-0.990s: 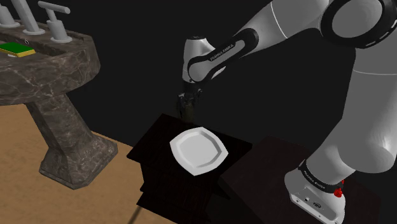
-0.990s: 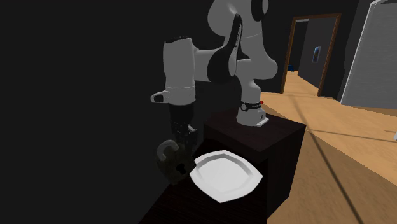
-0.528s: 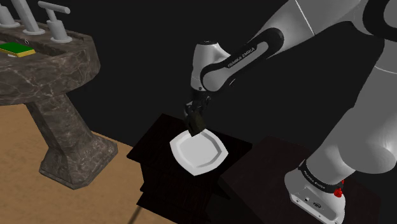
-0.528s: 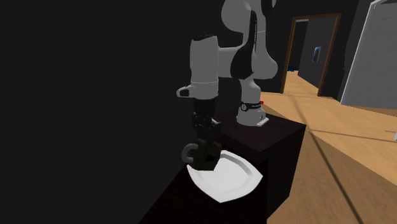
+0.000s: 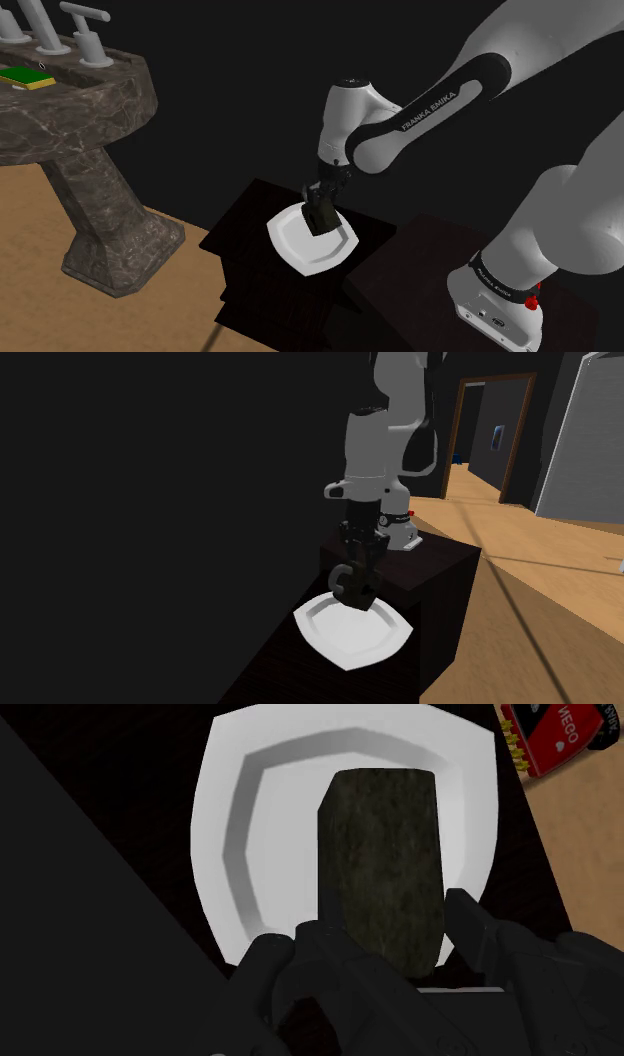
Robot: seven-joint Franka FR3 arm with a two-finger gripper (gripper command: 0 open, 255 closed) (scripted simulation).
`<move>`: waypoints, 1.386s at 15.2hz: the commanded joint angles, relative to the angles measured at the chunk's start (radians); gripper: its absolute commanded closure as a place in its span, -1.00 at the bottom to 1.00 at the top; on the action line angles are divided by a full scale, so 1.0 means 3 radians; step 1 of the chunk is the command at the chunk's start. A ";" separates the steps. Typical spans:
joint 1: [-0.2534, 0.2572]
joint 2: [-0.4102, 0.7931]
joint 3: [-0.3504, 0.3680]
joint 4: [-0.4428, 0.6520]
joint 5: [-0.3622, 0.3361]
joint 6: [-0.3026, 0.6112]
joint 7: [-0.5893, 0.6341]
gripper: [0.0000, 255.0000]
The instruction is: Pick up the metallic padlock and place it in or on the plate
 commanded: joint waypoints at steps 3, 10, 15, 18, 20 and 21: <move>0.0052 -0.0083 0.0053 -0.0199 0.0040 0.0122 0.0072 1.00; 0.0047 0.0256 0.0038 -0.0226 -0.0106 0.0479 0.0173 1.00; 0.0063 0.0516 -0.0004 -0.0219 -0.0246 0.0725 0.0270 1.00; 0.0074 0.0577 -0.0021 -0.0214 -0.0279 0.0779 0.0293 1.00; 0.0075 0.0577 -0.0022 -0.0214 -0.0280 0.0778 0.0293 1.00; 0.0074 0.0577 -0.0021 -0.0214 -0.0279 0.0779 0.0293 1.00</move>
